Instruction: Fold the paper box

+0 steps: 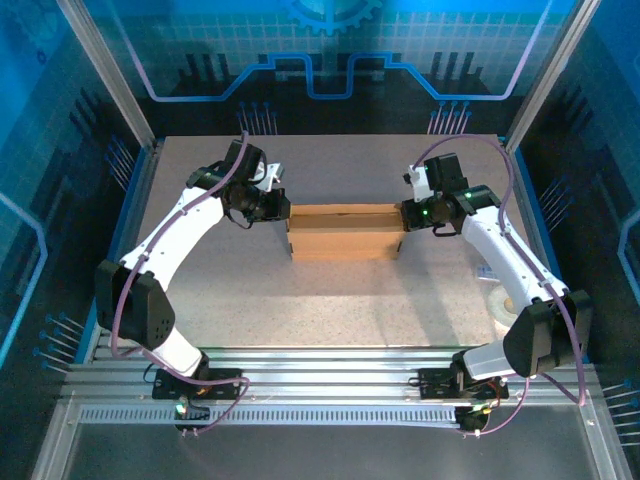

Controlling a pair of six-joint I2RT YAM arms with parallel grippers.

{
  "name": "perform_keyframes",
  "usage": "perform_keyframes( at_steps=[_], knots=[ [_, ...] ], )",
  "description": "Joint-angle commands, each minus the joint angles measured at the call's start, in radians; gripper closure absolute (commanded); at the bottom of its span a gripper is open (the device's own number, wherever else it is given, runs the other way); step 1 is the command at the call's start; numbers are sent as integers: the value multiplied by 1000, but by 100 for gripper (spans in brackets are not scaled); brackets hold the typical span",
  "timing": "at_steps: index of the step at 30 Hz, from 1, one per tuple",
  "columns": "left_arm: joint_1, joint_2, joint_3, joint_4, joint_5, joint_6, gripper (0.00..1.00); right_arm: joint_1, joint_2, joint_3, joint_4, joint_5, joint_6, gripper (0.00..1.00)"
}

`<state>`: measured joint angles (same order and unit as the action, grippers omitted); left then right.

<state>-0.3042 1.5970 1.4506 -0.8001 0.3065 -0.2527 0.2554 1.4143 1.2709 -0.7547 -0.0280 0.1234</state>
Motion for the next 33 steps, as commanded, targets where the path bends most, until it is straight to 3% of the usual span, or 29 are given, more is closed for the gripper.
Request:
perform_keyframes(
  at_steps=[1, 20, 33],
  knots=[
    [-9, -5, -20, -25, 2, 19, 89, 23, -11, -24, 20, -18, 12, 91],
    [-21, -9, -42, -28, -23, 34, 92, 28, 8, 43, -6, -177, 145, 95],
    [-24, -21, -50, -47, -62, 56, 92, 62, 37, -10, -33, 48, 77, 98]
  ],
)
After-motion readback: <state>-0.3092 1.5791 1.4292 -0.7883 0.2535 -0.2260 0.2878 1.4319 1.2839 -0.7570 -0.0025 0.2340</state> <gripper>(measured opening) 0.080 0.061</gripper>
